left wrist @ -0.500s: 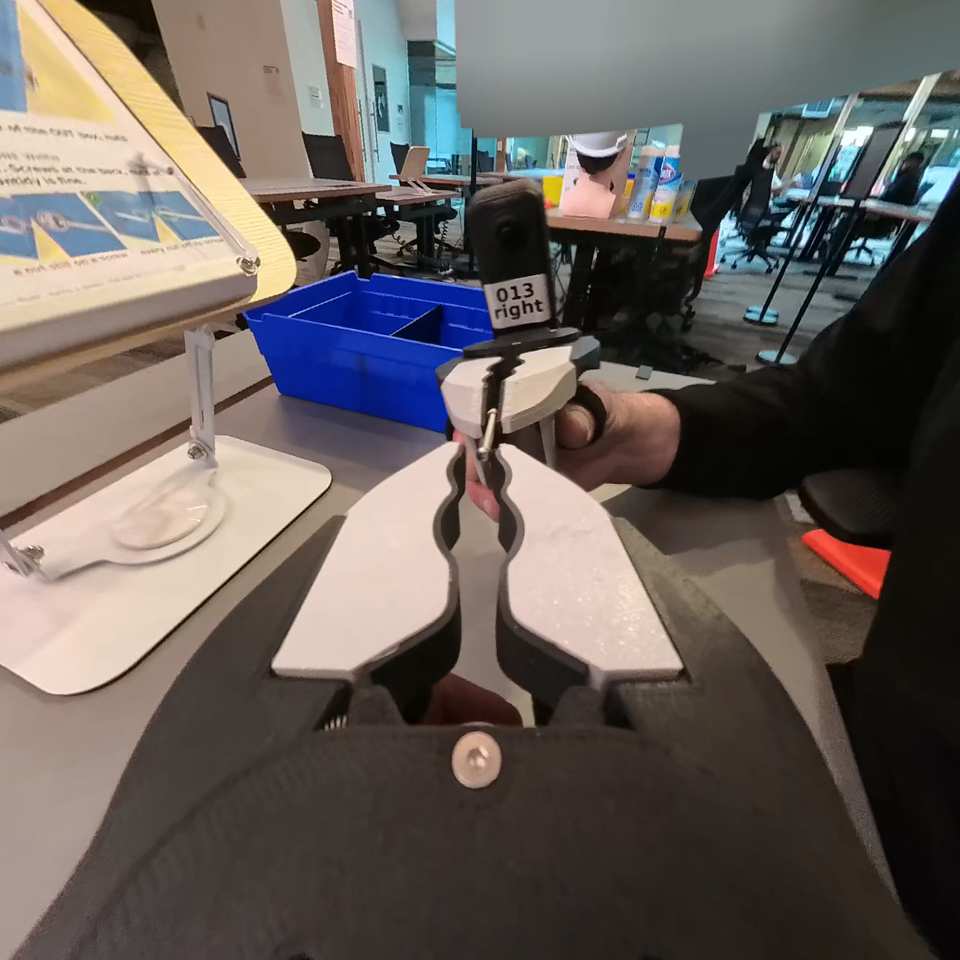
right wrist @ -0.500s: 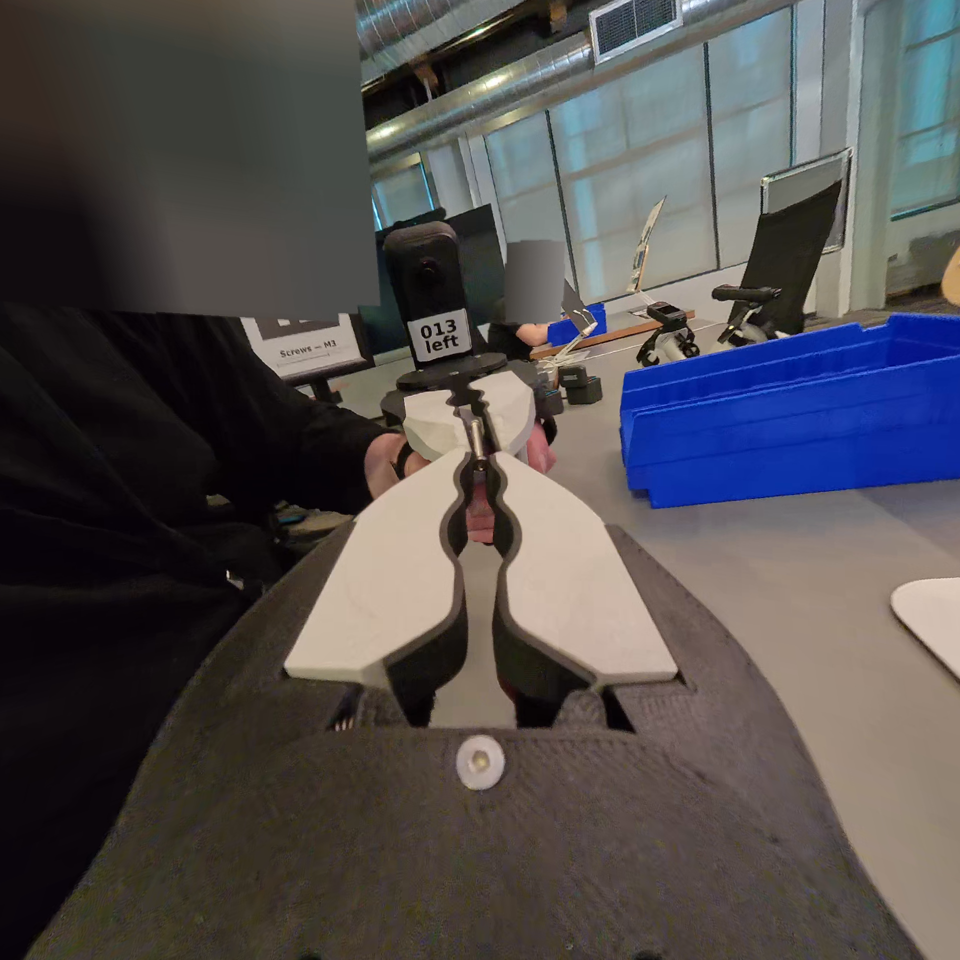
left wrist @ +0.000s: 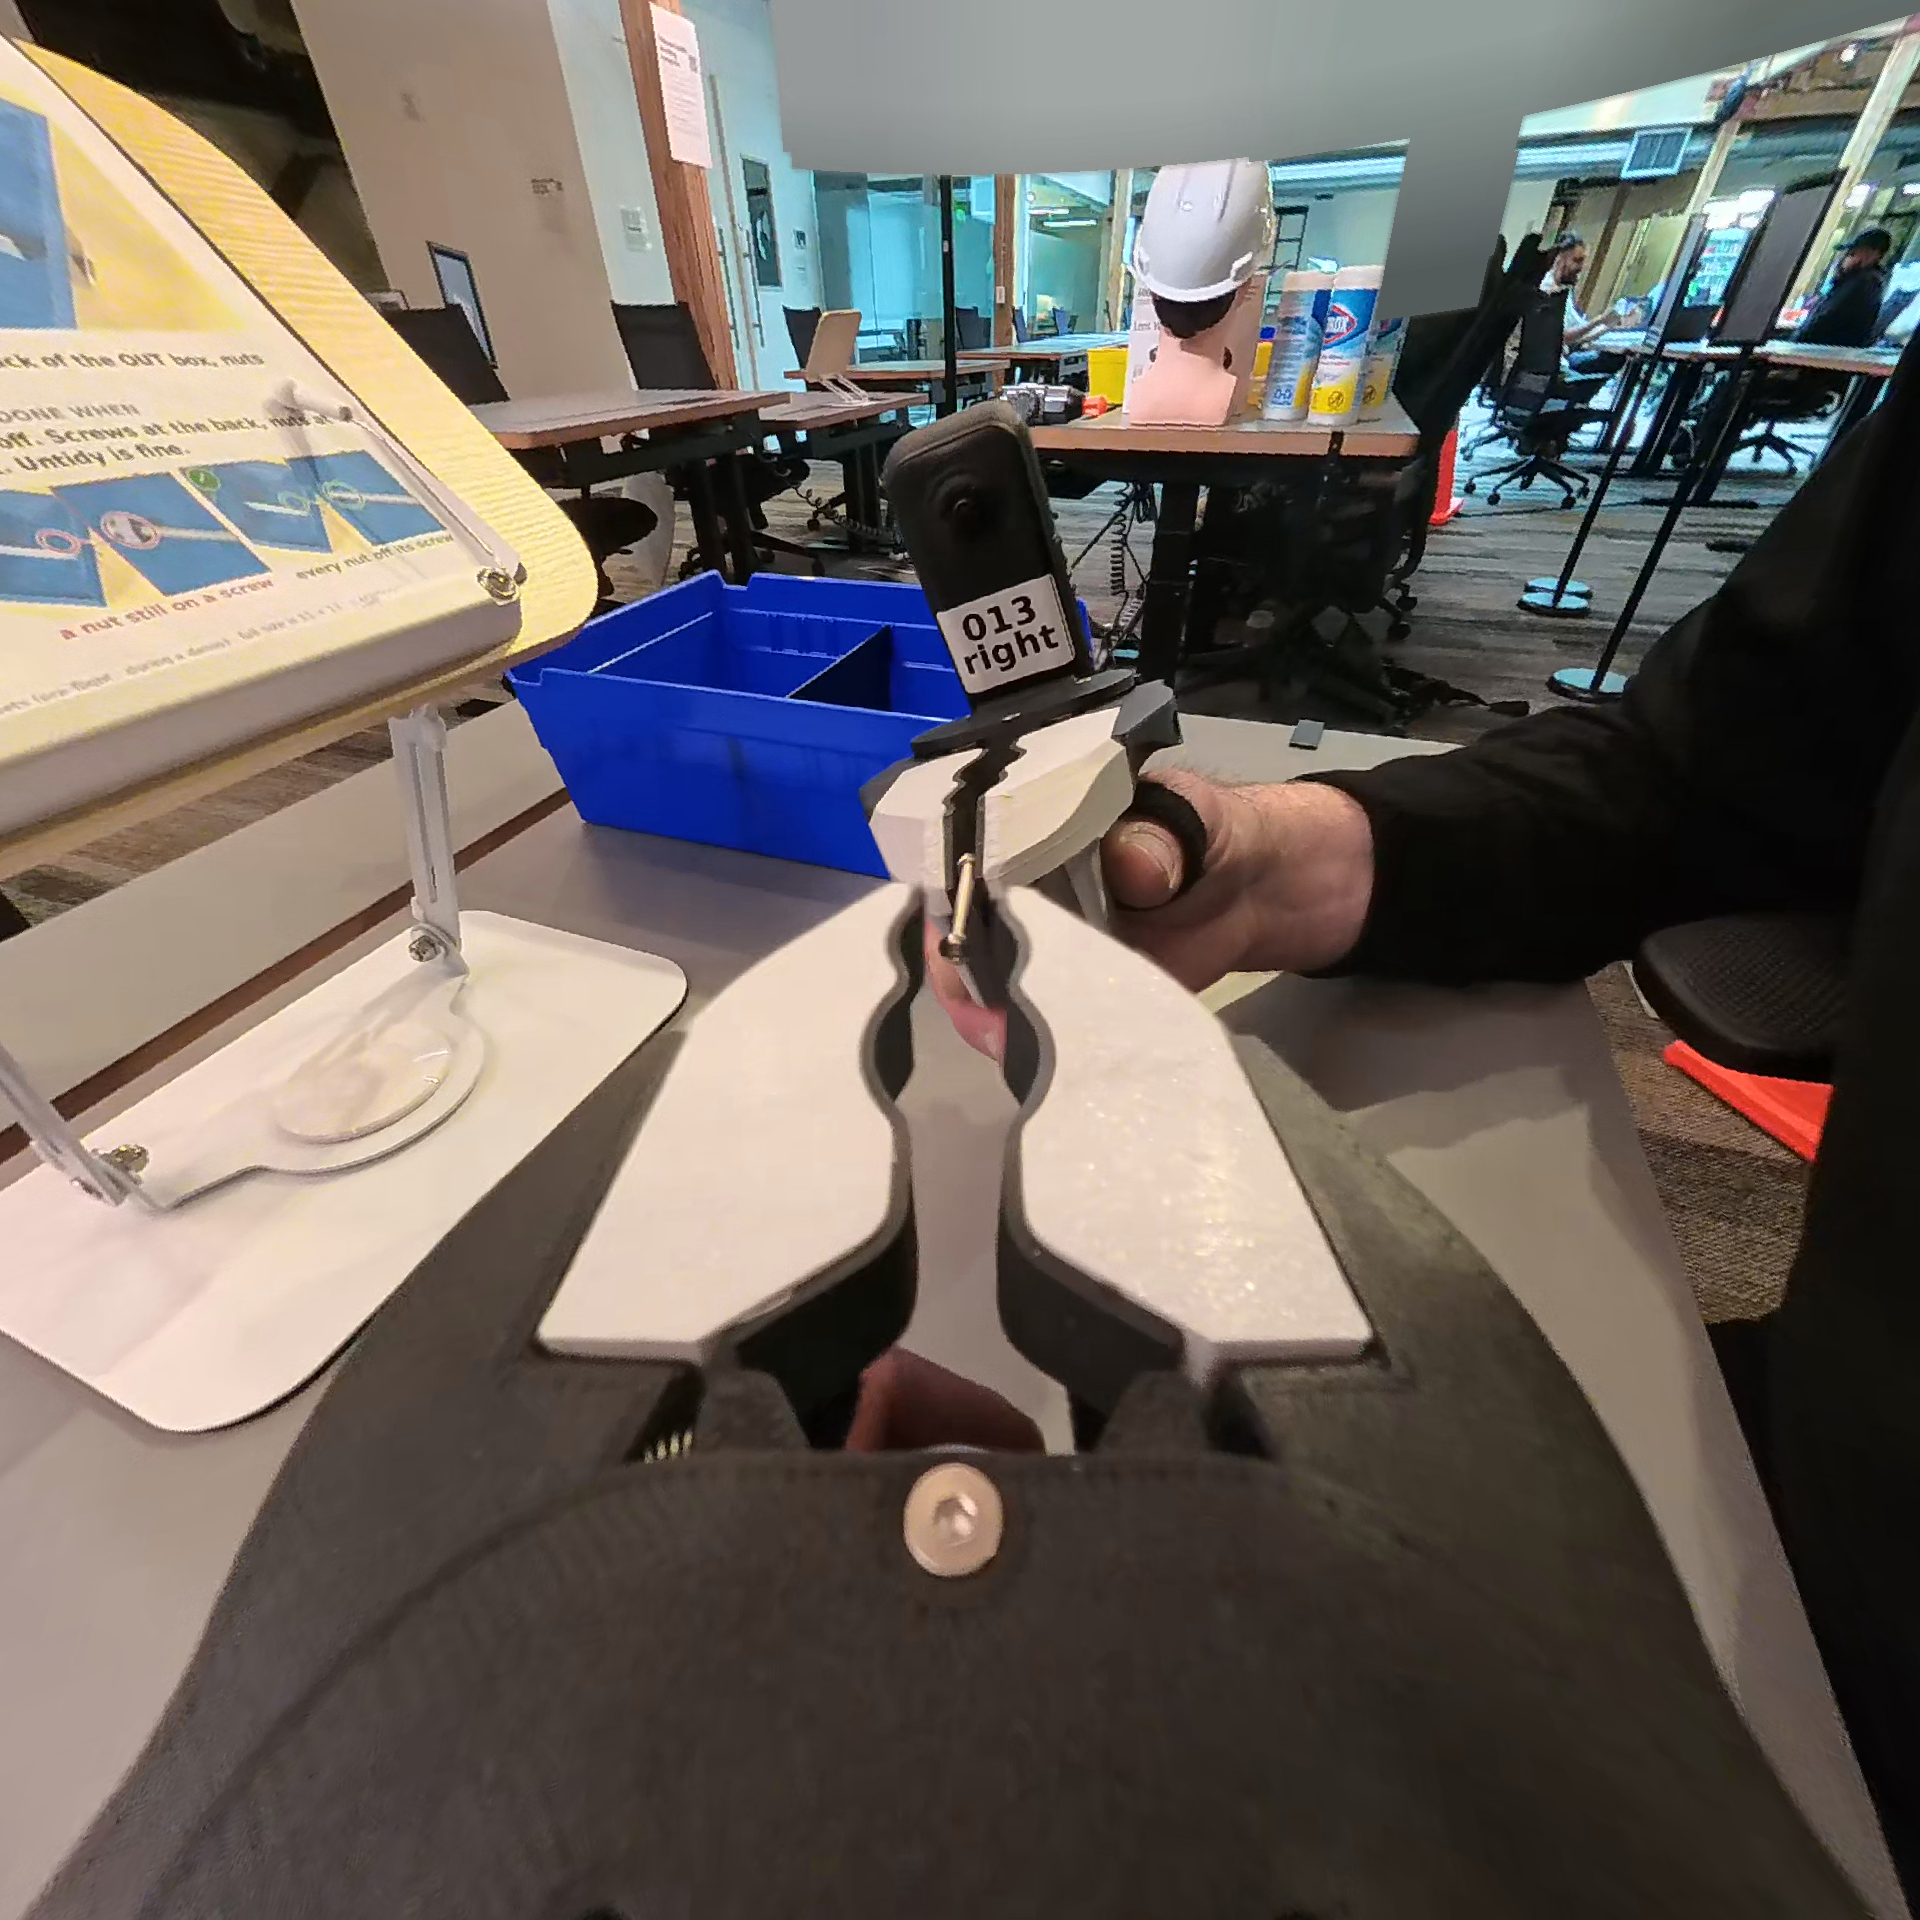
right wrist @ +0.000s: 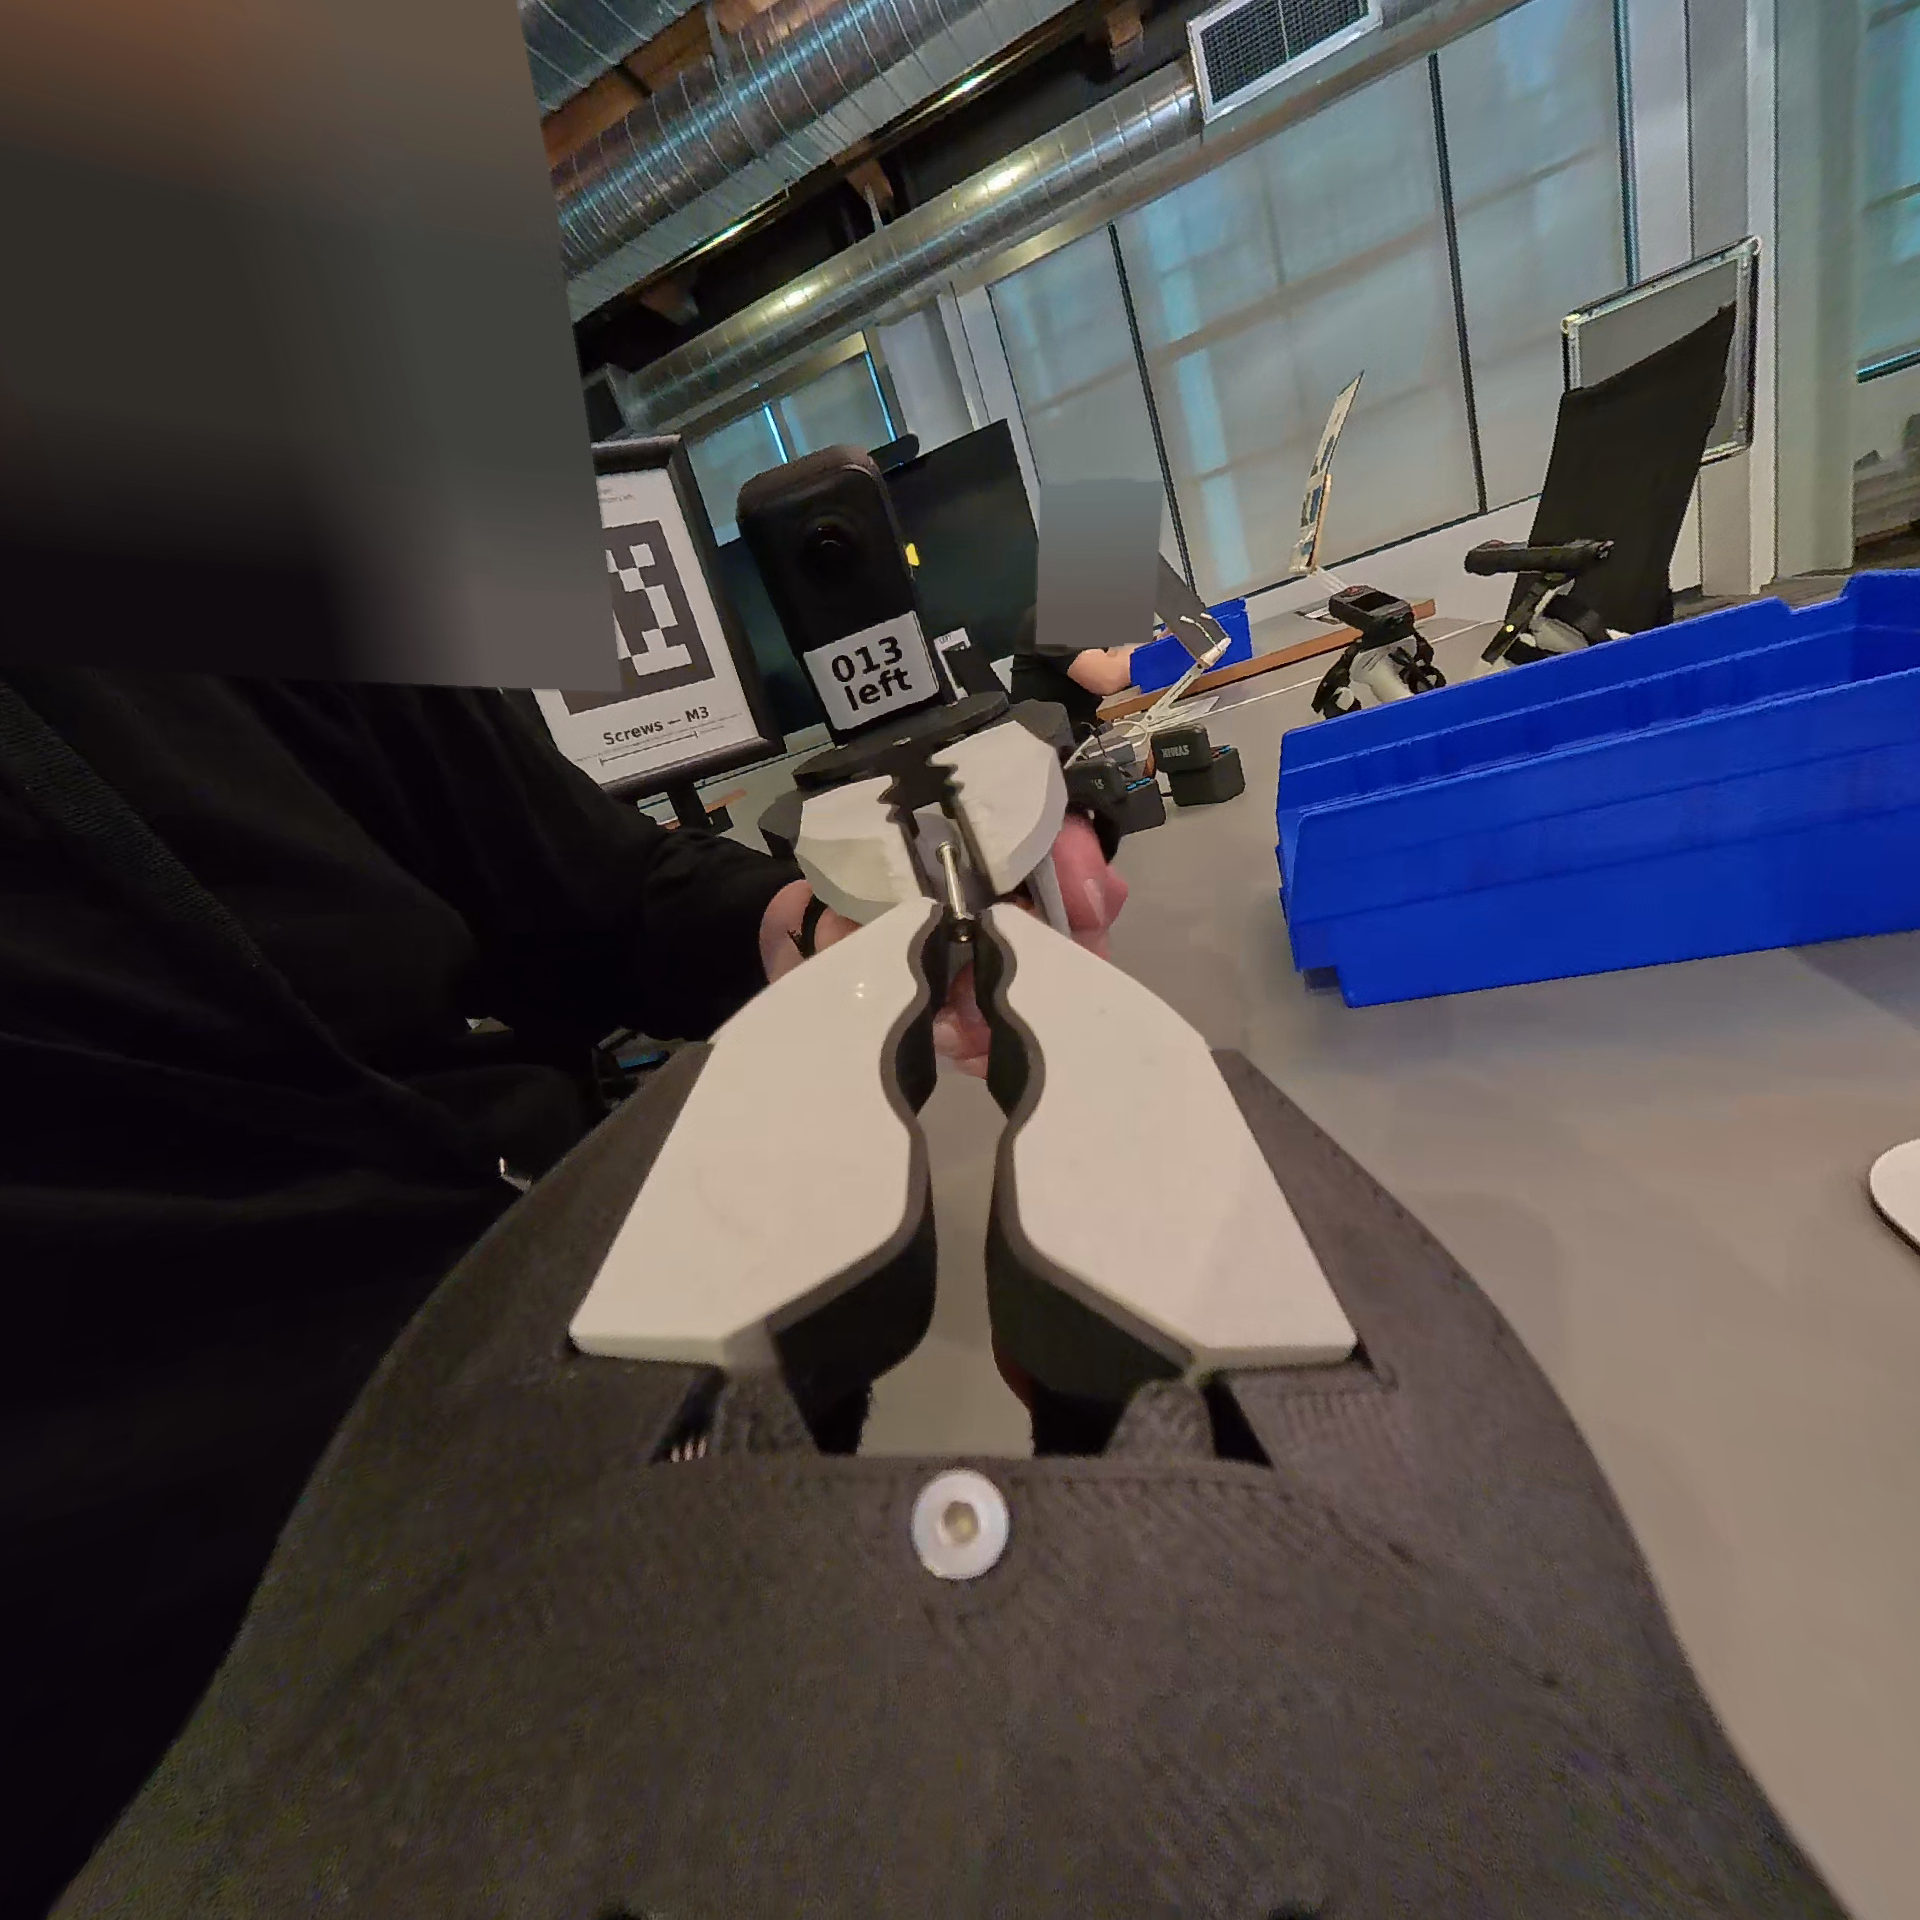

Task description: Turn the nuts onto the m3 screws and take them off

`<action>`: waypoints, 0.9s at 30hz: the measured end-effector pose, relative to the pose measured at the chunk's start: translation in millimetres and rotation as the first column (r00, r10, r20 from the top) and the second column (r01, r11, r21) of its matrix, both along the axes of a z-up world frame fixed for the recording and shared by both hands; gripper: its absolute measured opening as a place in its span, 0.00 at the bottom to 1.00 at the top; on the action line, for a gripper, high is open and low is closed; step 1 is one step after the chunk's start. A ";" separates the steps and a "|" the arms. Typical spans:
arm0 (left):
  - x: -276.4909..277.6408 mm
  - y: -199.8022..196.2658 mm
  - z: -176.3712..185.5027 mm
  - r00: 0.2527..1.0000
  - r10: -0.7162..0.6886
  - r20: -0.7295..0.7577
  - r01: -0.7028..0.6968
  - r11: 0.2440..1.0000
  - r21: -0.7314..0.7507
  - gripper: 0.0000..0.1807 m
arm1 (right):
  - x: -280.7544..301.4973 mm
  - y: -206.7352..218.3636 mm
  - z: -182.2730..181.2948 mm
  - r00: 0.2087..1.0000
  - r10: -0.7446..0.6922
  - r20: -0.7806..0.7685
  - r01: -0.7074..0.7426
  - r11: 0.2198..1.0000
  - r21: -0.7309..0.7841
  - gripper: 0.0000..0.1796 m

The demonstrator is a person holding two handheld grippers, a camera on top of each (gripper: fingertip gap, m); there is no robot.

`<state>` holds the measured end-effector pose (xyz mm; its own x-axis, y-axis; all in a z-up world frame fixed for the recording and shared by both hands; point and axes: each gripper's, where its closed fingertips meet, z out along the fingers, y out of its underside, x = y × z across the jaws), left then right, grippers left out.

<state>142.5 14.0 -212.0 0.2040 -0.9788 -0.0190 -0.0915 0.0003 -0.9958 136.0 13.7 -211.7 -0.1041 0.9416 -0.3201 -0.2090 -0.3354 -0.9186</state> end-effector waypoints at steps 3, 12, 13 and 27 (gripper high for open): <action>1.2 1.1 0.7 1.000 0.002 0.003 -0.002 1.000 0.004 0.02 | 0.2 0.2 0.2 1.000 0.000 -0.003 0.000 1.000 -0.002 0.03; 3.6 5.0 2.6 1.000 0.010 0.009 -0.010 1.000 0.002 0.06 | 1.8 1.4 2.0 1.000 0.003 -0.025 -0.003 1.000 -0.022 0.03; 4.3 4.8 1.6 1.000 0.007 0.002 -0.007 1.000 0.004 0.05 | 1.9 1.2 2.7 1.000 0.005 -0.031 -0.006 1.000 -0.026 0.03; 4.9 3.0 8.3 0.995 -0.037 0.096 0.056 0.979 -0.196 0.01 | 0.3 2.0 5.9 0.989 -0.147 0.016 0.142 0.976 0.167 0.03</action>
<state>147.4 17.0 -203.8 0.1501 -0.9696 0.1930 -0.0047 -0.1959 -0.9806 136.2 15.8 -205.8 0.0440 0.9861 -0.1600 -0.2171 -0.1469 -0.9650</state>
